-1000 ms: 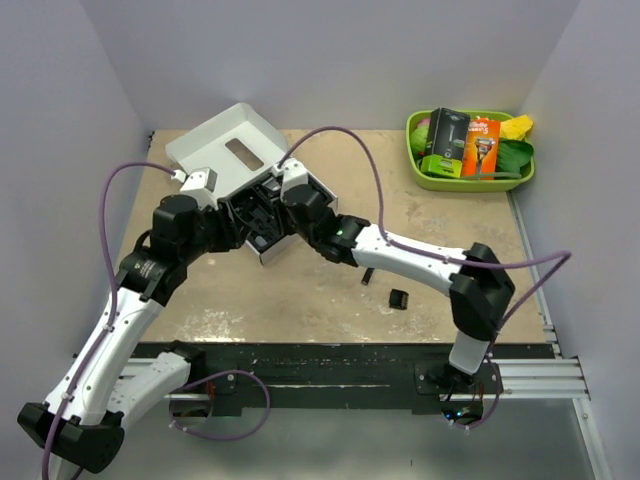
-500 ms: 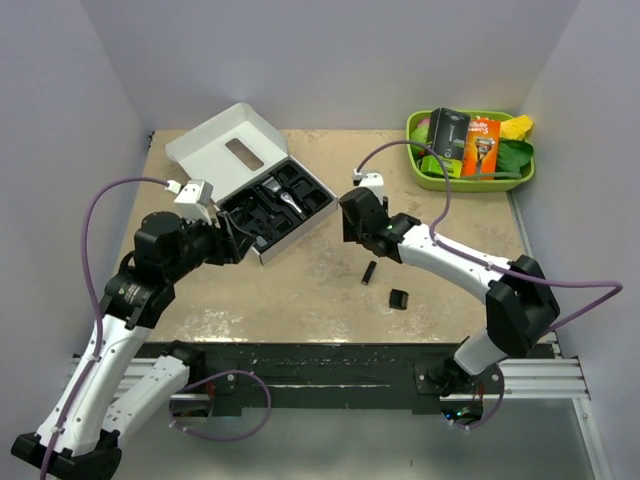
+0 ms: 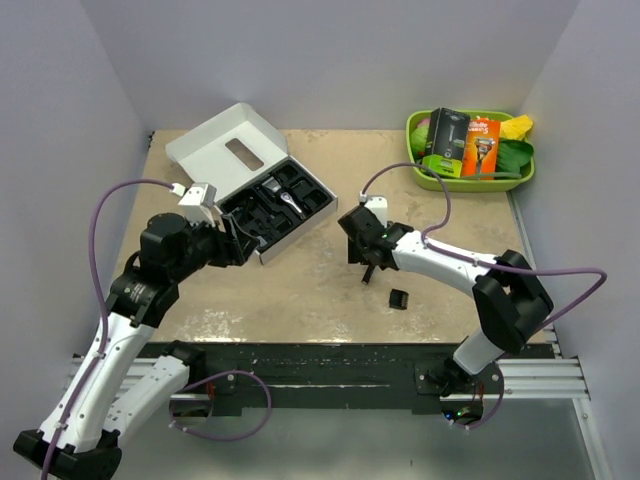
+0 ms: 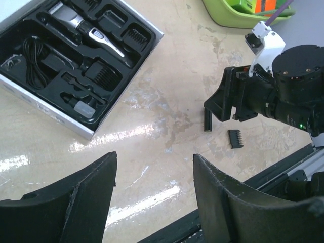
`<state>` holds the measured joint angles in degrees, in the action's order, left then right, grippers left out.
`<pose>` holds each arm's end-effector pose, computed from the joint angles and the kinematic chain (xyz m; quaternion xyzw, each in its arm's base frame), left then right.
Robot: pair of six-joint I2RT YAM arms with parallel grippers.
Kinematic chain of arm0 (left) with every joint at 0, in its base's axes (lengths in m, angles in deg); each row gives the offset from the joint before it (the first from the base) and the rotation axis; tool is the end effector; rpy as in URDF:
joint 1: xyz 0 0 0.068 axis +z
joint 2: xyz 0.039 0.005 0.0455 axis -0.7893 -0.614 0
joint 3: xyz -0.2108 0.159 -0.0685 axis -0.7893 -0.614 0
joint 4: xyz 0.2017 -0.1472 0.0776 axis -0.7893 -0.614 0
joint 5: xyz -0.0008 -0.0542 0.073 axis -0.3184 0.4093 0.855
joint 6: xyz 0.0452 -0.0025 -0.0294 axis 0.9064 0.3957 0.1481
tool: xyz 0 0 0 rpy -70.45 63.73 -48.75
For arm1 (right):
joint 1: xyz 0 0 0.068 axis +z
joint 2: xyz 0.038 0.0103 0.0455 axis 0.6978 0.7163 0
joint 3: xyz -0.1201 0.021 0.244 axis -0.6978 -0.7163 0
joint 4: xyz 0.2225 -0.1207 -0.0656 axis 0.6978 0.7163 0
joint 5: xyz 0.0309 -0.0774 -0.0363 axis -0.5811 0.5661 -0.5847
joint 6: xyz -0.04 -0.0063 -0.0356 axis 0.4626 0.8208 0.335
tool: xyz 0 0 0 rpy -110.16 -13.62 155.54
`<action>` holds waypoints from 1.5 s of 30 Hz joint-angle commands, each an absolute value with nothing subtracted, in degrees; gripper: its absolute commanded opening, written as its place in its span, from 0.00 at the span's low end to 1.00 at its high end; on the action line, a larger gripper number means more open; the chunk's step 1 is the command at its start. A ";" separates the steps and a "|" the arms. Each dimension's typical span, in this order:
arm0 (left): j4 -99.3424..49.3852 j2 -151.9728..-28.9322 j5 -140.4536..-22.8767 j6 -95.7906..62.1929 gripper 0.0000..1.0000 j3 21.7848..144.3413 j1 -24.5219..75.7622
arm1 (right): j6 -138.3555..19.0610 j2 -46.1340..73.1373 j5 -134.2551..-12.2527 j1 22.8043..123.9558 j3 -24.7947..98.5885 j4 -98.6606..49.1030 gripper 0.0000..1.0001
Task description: Sort the hair-cutting tools
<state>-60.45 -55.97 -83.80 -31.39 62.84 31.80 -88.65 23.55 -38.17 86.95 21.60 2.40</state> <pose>0.1388 -0.0583 0.3507 0.0082 0.8288 -0.2879 0.4797 0.2474 0.2060 0.2135 0.0080 0.9373 -0.0103 0.3482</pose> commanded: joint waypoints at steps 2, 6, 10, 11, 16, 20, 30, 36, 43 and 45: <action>-56.88 -57.06 -82.98 -33.34 0.66 61.43 32.08 | -95.10 23.74 -37.40 86.88 18.75 4.16 0.61; -56.00 -57.32 -83.07 -33.61 0.66 60.90 32.08 | -96.95 23.83 -38.01 86.88 16.55 3.20 0.60; -55.82 -57.50 -83.16 -33.70 0.66 60.64 32.08 | -98.18 24.44 -38.98 86.44 14.44 0.82 0.59; -55.82 -57.50 -83.07 -33.61 0.66 60.64 32.08 | -98.45 24.88 -39.50 86.18 13.91 0.30 0.59; -56.00 -57.67 -82.90 -33.43 0.66 60.55 32.08 | -99.50 25.93 -40.39 85.91 12.68 -2.69 0.52; -55.74 -57.76 -82.46 -33.34 0.66 60.29 32.08 | -99.68 26.73 -41.35 85.65 11.89 -4.28 0.37; -50.73 -65.31 -80.53 -32.55 0.65 59.58 32.08 | -97.84 24.80 -39.42 85.65 12.85 -3.67 0.00; -46.34 -75.32 -76.23 -31.68 0.62 62.92 32.08 | -92.65 20.58 -38.98 85.83 15.58 -2.96 0.00; -44.40 -91.05 -64.54 -31.23 0.61 73.89 32.08 | -87.03 18.64 -37.58 87.49 18.04 -3.05 0.00; -45.27 -96.59 -59.73 -32.11 0.61 76.88 32.25 | -85.80 18.82 -36.79 87.76 18.92 -3.22 0.00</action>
<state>-48.75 -90.66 -70.11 -32.42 70.03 31.80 -89.69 20.08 -40.16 86.80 15.94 -2.68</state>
